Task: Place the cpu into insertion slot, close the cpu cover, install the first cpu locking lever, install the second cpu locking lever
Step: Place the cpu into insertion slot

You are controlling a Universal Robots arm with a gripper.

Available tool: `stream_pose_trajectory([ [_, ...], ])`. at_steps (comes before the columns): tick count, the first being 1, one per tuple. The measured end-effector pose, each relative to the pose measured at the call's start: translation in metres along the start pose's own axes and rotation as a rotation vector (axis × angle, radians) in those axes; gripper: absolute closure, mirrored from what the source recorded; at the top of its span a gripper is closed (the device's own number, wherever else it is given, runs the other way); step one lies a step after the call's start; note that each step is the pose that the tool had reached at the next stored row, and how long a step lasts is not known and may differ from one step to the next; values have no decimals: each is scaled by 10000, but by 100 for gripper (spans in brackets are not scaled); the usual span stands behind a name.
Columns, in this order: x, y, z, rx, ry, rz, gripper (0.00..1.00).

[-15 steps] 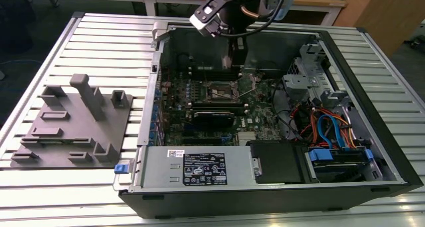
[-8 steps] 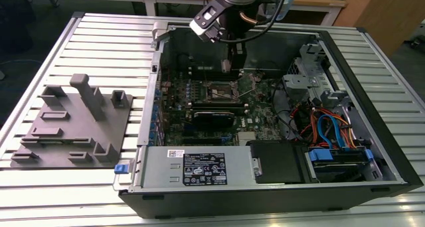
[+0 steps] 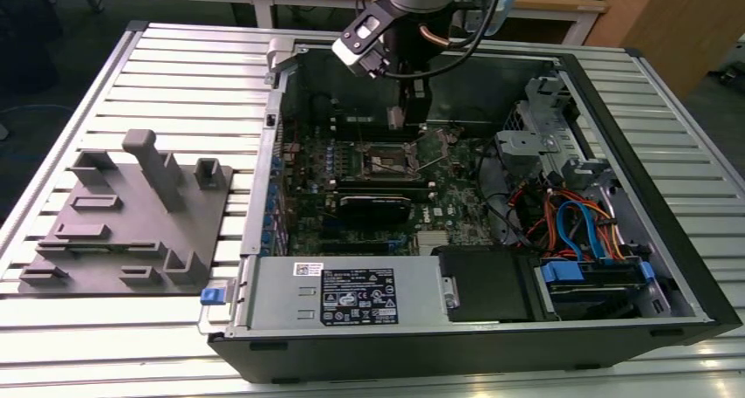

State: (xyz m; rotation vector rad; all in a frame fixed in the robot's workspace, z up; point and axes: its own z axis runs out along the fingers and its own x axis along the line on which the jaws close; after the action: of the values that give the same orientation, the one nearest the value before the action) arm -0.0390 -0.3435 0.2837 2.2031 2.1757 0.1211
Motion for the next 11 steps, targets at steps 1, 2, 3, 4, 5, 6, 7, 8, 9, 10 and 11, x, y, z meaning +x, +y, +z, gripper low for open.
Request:
stream_pose_trajectory([
  [1, 0, 0, 2, -1, 2, 0, 46],
  [2, 0, 0, 4, -1, 2, 0, 46],
  [3, 0, 0, 4, -1, 2, 0, 46],
  [4, 0, 0, 4, -1, 3, 0, 46],
  [5, 0, 0, 4, -1, 2, 0, 46],
  [6, 0, 0, 4, -1, 2, 0, 46],
  [7, 0, 0, 5, -2, 3, 0, 46],
  [8, 0, 0, 5, -1, 2, 0, 46],
  [9, 0, 0, 5, -1, 3, 0, 46],
  [10, 0, 0, 6, -1, 3, 0, 46],
  [11, 0, 0, 6, -1, 2, 0, 46],
])
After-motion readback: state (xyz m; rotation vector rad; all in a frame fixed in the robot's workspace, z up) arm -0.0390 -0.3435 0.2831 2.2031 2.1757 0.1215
